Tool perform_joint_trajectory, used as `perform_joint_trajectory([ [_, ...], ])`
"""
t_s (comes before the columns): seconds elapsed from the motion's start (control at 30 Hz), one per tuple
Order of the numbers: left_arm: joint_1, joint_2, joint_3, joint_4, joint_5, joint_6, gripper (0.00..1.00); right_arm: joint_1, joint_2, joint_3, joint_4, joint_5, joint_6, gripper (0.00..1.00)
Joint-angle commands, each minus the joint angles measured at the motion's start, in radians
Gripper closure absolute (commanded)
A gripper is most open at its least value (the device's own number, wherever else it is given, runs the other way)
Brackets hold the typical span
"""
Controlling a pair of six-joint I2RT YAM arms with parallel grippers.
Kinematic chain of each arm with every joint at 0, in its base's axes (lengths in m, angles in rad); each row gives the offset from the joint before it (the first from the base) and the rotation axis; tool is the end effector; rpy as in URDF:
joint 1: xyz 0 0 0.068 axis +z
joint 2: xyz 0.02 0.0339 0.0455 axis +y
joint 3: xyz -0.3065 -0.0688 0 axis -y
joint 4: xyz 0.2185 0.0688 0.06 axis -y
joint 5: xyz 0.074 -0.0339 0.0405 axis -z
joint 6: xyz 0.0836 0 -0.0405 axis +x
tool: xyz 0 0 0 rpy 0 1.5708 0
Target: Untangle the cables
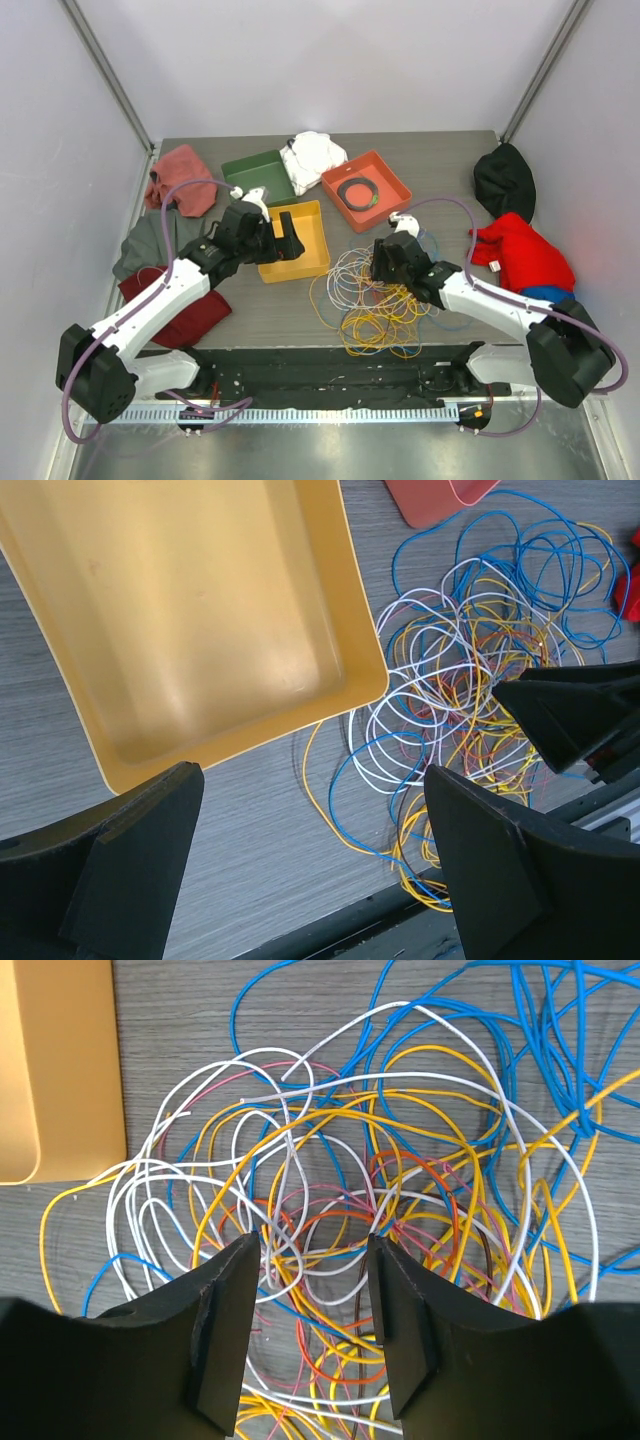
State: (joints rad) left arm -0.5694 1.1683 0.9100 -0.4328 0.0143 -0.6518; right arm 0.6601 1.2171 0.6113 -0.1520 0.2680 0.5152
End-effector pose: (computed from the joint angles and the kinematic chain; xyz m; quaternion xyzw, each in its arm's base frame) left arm 0.2082 -0.1347 0.2973 -0.0342 0.9042 -0.2494 0.3451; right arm 0.2031 0.1296 0.2197 -0.0132 0.9117 0.1151 0.3941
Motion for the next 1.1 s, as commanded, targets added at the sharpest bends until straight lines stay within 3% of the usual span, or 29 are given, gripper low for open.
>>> perform_joint_trajectory([
  [0.0,-0.001,-0.022,0.000,0.048,0.022,-0.008,0.02,0.004,0.042,0.021,0.087,0.019,0.005,0.47],
  [0.2,-0.001,-0.022,-0.002,0.046,0.024,-0.005,0.02,0.004,0.090,0.024,0.120,0.020,0.002,0.51],
  [0.3,-0.001,-0.024,-0.002,0.043,0.023,-0.005,0.02,0.004,0.099,0.025,0.123,0.028,0.000,0.59],
  [0.43,-0.001,-0.027,-0.002,0.042,0.019,-0.003,0.02,0.004,0.082,0.028,0.127,0.042,-0.001,0.83],
  [0.47,-0.001,-0.025,-0.003,0.042,0.019,-0.003,0.02,0.003,0.073,0.028,0.126,0.046,-0.004,0.95],
  [0.5,-0.001,-0.027,-0.002,0.043,0.019,-0.003,0.02,0.004,0.070,0.028,0.123,0.051,-0.007,0.98],
  [0.77,-0.001,-0.041,0.000,0.040,0.013,-0.002,0.02,0.006,-0.066,0.103,0.005,0.068,-0.007,0.99],
  [0.9,-0.003,-0.055,0.003,0.049,0.010,0.003,0.02,0.010,-0.218,0.296,-0.107,0.097,-0.059,0.99],
  [1.07,-0.001,-0.048,0.021,0.068,0.022,-0.005,0.02,0.012,-0.246,0.537,-0.273,0.122,-0.130,0.99],
])
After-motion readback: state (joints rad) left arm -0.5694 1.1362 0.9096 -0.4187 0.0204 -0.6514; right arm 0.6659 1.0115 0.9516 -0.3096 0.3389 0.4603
